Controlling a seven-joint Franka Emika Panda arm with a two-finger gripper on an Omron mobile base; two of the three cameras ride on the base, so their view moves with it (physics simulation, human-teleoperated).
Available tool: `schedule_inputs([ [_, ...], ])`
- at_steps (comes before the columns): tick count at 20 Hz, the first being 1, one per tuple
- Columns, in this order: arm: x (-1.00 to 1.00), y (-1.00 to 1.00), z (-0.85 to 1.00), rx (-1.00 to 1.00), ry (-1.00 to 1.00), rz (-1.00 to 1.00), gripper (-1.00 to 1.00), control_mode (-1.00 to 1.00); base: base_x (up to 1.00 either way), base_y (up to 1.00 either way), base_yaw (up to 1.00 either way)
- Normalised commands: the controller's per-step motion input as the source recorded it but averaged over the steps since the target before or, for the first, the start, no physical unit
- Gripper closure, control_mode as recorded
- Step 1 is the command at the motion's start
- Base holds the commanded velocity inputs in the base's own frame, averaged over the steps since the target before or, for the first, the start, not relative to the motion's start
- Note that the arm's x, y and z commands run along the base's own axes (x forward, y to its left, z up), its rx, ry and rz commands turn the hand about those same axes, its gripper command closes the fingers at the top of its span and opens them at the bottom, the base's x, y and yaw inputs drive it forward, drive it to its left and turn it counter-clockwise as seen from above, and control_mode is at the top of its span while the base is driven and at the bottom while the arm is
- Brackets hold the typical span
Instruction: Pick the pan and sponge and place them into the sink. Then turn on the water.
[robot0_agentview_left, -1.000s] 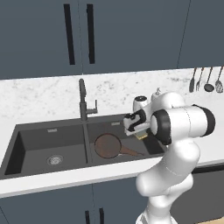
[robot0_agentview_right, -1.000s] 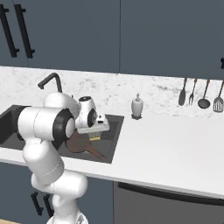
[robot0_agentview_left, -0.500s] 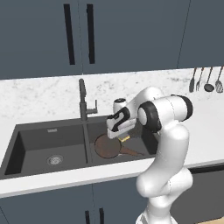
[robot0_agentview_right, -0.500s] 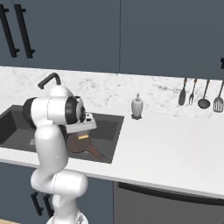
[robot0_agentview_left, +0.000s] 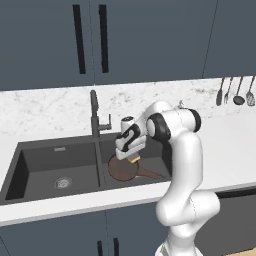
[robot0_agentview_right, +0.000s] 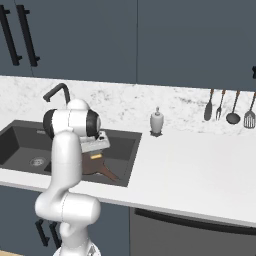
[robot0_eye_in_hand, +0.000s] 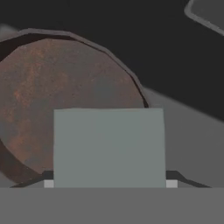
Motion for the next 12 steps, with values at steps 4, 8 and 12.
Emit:
schedule_inputs([
  [4,0.44,0.28,-0.50,0.00,0.01,0.00,1.00,-1.00,0.00,0.00,0.00],
  [8,0.31,0.35,-0.31,0.00,0.03,0.00,1.00,-1.00,0.00,0.00,0.00],
  [12,0.03,0.16,-0.28,0.00,0.00,0.00,1.00,-1.00,0.00,0.00,0.00],
])
